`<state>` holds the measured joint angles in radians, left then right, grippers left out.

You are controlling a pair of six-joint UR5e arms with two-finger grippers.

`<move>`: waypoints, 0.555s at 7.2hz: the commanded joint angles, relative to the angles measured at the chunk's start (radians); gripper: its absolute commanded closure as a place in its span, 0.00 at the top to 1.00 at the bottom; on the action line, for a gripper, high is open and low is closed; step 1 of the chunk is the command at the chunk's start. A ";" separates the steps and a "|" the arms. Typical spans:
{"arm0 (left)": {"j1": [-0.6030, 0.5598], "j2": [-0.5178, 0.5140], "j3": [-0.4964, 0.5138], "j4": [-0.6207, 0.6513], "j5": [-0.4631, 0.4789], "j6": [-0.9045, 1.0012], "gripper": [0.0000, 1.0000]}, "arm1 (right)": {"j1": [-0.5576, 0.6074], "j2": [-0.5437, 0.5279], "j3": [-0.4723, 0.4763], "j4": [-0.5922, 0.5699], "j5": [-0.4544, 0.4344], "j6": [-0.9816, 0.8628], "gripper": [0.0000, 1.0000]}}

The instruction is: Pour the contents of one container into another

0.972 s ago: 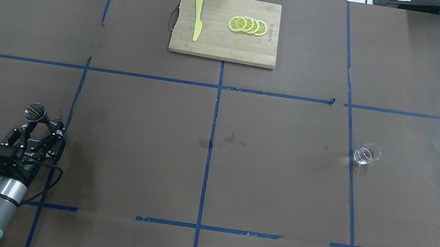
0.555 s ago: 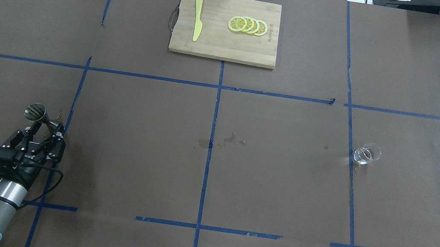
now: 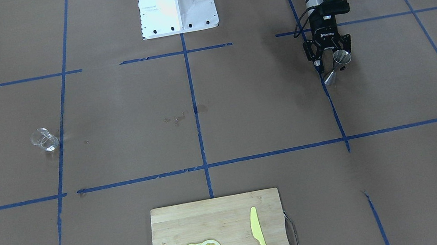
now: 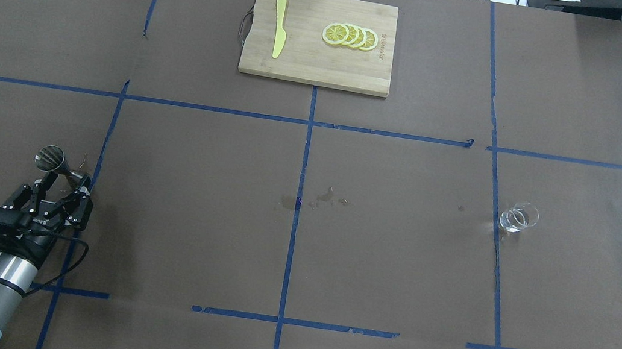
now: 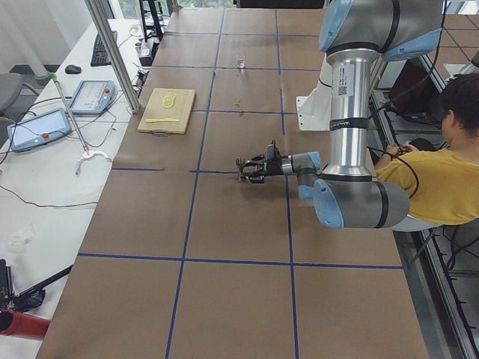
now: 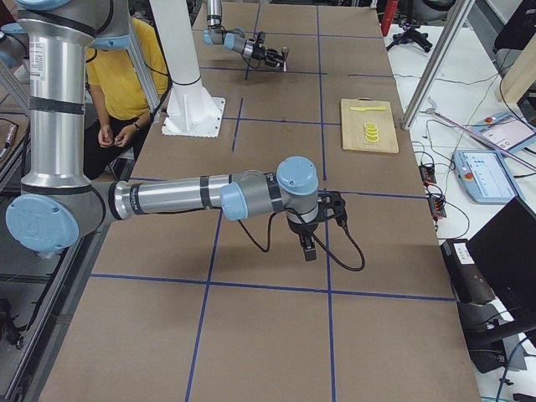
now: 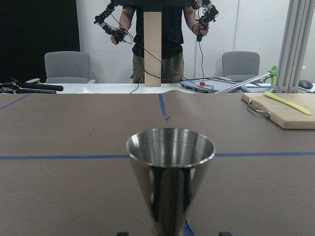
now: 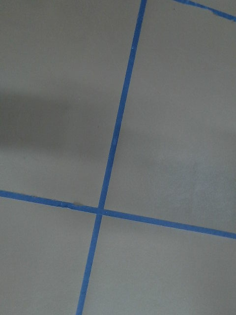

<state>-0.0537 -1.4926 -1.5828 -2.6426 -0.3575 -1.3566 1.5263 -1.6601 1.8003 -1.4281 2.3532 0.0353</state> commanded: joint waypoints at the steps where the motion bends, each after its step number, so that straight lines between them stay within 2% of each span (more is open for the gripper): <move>1: 0.000 -0.002 0.003 -0.002 0.000 0.002 0.69 | 0.000 -0.001 -0.001 0.000 0.000 0.000 1.00; 4: 0.000 -0.003 -0.005 -0.002 0.000 0.004 0.69 | 0.000 -0.001 -0.001 0.000 0.000 0.000 1.00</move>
<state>-0.0529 -1.4950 -1.5855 -2.6445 -0.3574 -1.3532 1.5263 -1.6612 1.8004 -1.4281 2.3531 0.0353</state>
